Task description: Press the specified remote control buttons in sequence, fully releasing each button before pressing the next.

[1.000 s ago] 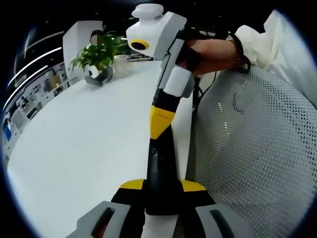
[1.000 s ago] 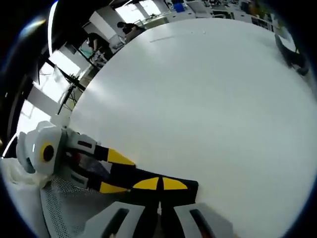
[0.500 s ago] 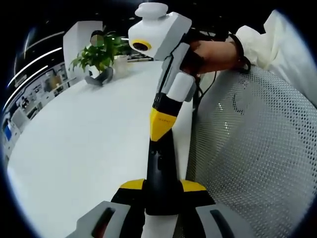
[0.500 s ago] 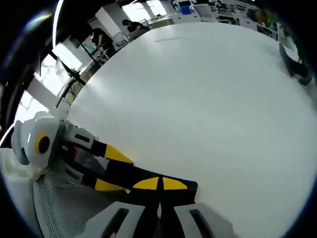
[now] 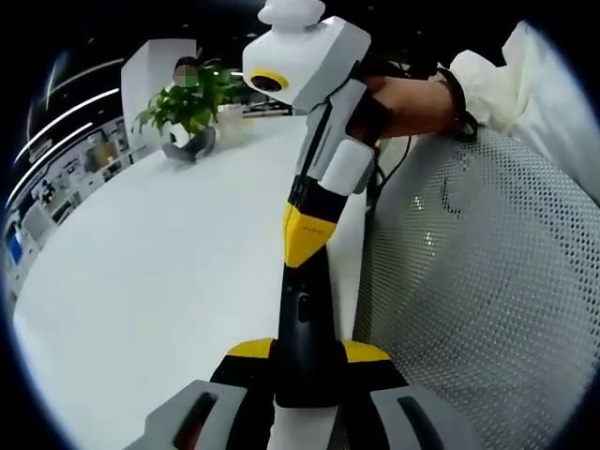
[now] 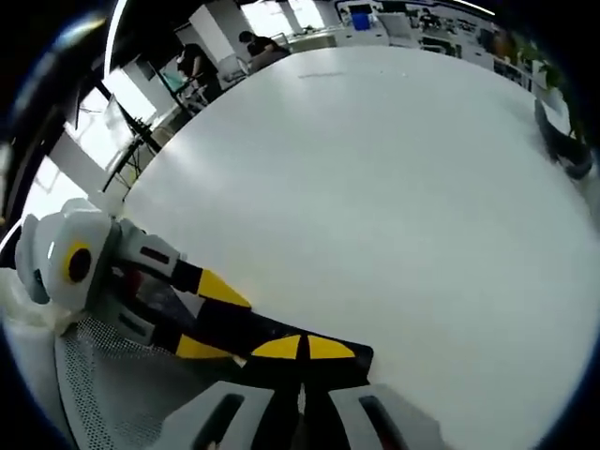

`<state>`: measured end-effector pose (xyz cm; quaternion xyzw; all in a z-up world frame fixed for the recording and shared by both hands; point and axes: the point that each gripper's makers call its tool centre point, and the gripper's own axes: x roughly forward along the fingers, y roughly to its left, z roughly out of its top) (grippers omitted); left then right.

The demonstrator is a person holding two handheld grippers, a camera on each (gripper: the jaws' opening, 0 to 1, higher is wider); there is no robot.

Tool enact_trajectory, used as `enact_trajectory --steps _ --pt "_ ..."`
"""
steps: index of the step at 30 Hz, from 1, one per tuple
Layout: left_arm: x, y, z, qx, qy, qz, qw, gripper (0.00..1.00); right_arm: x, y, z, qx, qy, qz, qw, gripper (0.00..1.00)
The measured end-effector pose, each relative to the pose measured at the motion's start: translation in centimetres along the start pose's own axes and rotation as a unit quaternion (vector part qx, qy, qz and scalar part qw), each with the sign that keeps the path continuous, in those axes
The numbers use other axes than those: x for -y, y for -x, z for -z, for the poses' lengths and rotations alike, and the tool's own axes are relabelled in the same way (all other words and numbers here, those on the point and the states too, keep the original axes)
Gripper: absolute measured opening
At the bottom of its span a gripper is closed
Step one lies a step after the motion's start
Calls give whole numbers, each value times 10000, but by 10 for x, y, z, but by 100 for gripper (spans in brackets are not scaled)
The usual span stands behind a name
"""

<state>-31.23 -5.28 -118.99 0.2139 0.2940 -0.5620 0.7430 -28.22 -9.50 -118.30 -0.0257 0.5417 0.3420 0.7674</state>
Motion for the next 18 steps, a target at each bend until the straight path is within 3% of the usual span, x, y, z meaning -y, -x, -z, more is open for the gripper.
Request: enact_trajectory --steps 7,12,18 --pt "0 0 0 -5 -5 4 10000 25 -9 4 -1 48 -148 -261 9995 0" --pt "0 -1 1 -4 -12 9 10000 25 -14 3 6 -155 -404 -463 9980 0" --pt "0 -1 1 4 -6 11 10000 25 -11 1 8 -218 -264 -303 9990 0"
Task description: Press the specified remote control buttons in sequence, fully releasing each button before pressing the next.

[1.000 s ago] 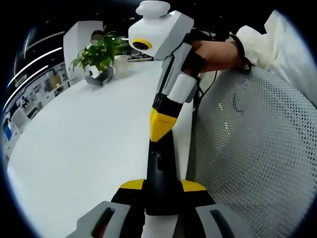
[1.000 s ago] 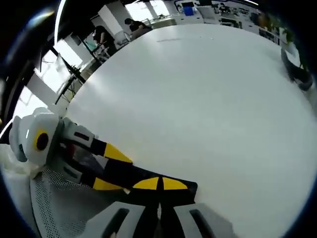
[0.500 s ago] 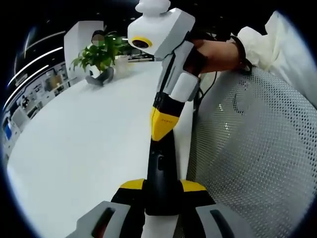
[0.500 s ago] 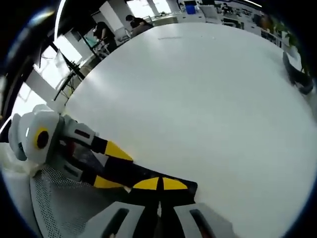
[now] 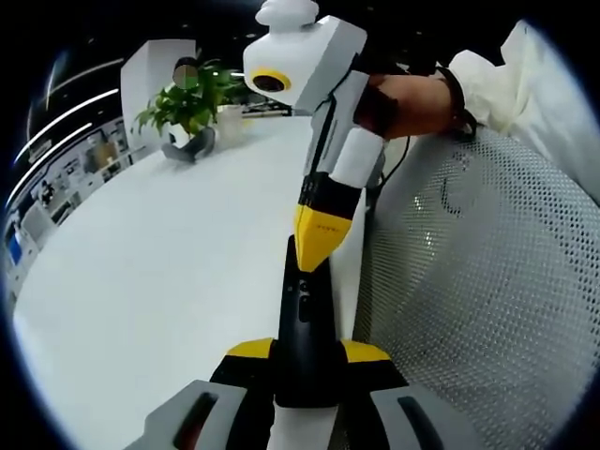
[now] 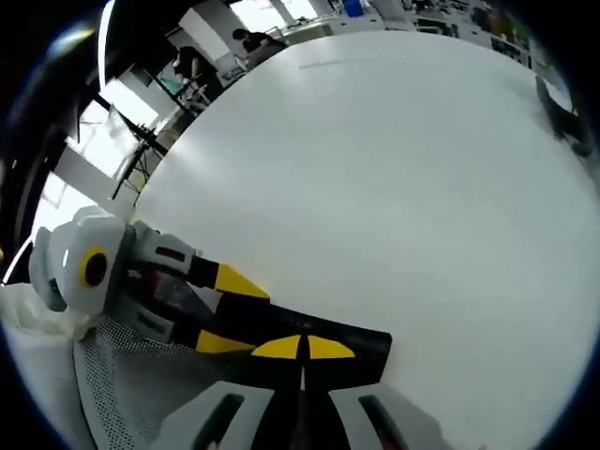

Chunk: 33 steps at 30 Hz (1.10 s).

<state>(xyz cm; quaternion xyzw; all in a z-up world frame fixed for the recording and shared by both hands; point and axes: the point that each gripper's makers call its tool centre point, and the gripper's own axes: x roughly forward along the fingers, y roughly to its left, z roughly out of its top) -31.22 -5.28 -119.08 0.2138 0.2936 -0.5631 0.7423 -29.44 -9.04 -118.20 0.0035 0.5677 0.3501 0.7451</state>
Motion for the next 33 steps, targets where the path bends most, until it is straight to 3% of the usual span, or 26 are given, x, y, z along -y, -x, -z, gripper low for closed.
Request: enact_trajectory --steps 24,33 --pt "0 0 -1 -3 -16 5 10000 25 0 -2 1 -61 534 270 9982 0" --pt "-1 0 -1 -10 -8 -5 10000 25 2 -2 -2 44 446 292 9986 0"
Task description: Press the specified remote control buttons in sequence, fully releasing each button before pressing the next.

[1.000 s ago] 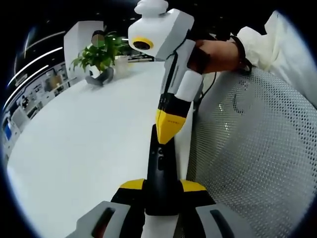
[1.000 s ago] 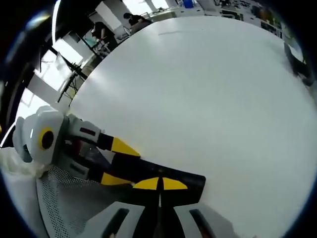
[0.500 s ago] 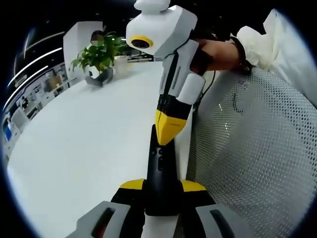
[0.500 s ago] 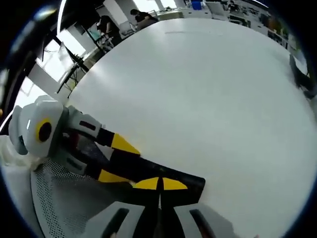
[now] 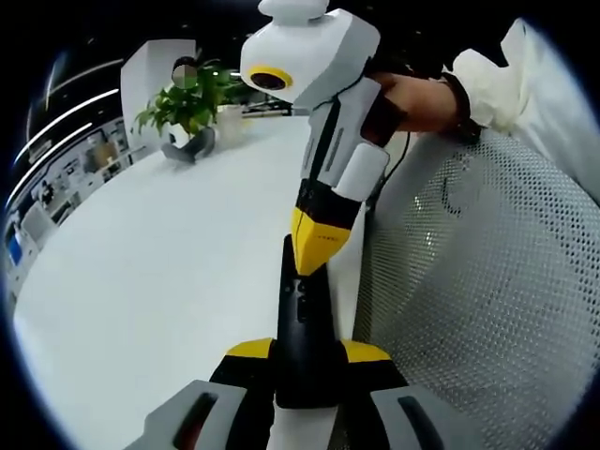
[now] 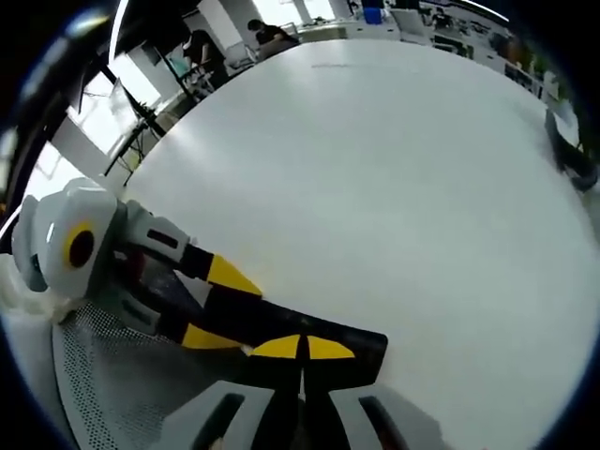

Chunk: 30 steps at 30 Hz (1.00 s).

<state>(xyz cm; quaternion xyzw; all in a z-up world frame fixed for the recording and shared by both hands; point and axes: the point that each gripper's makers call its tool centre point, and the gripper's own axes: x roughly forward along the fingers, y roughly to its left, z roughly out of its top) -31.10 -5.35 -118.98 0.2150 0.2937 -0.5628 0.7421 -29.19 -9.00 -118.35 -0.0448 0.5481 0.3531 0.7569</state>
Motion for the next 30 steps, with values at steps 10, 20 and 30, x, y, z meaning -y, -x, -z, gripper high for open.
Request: enact_trajectory --steps 10,20,30 --pt "1 0 0 -2 -24 7 10000 25 -1 3 3 -45 -150 -59 9999 0" --pt "0 0 1 -18 -31 6 10000 25 8 9 12 -251 -329 100 9991 0" --pt "0 0 0 0 -30 11 10000 25 7 6 14 -354 -190 158 9991 0"
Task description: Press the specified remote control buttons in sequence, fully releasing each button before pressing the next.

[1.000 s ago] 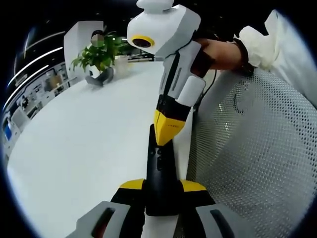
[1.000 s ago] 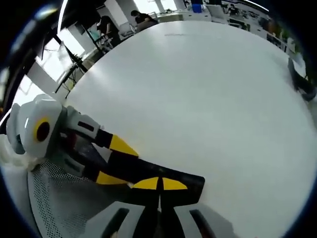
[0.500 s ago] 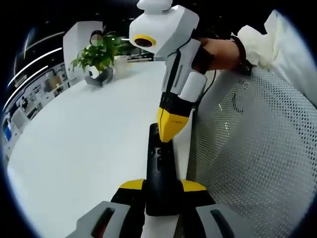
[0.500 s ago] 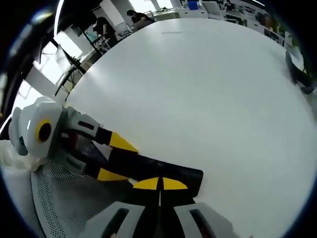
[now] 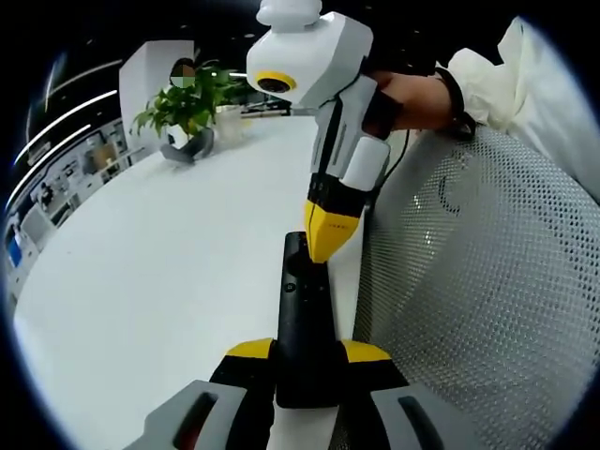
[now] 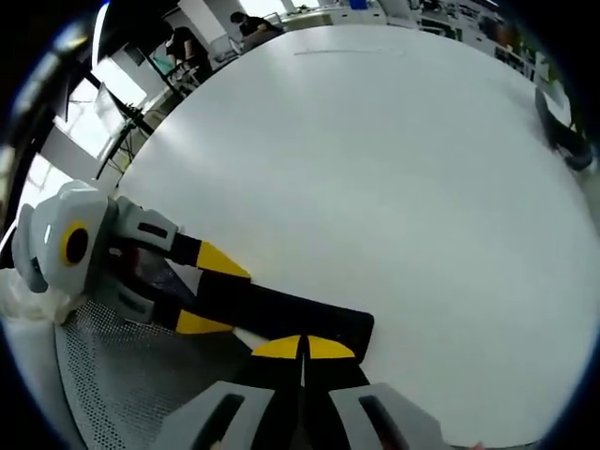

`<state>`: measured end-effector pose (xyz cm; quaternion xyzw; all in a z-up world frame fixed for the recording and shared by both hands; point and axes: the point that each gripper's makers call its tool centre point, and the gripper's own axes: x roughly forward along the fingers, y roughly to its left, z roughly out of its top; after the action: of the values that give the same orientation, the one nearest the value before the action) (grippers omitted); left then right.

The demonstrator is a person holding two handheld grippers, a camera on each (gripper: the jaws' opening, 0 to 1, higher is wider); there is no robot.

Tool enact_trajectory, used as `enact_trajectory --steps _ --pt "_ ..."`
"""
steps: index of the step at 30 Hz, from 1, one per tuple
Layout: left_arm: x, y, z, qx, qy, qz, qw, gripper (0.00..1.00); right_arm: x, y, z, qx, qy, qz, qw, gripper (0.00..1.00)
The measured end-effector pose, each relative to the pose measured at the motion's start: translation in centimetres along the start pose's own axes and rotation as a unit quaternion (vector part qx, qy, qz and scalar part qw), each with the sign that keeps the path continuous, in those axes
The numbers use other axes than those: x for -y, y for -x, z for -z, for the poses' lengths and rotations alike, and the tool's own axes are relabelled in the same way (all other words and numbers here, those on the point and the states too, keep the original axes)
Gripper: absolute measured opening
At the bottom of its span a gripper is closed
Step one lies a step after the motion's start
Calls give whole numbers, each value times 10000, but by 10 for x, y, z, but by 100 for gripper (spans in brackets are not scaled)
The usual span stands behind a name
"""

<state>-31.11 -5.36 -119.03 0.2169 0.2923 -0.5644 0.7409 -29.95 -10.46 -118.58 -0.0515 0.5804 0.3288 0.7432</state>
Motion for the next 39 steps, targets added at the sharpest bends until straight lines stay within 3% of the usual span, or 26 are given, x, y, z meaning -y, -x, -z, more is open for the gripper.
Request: enact_trajectory --steps 9,24,33,39 --pt "0 0 0 9 7 -1 10000 25 0 -1 1 -26 452 194 9988 0" --pt "0 6 9 -264 -34 -182 9995 25 1 0 -1 56 295 149 9994 0" --pt "-2 6 9 -236 1 -101 9997 25 2 2 -2 108 -17 -60 9999 0" --pt "-1 2 5 -167 27 -61 9998 24 -2 4 -10 363 171 -26 9992 0"
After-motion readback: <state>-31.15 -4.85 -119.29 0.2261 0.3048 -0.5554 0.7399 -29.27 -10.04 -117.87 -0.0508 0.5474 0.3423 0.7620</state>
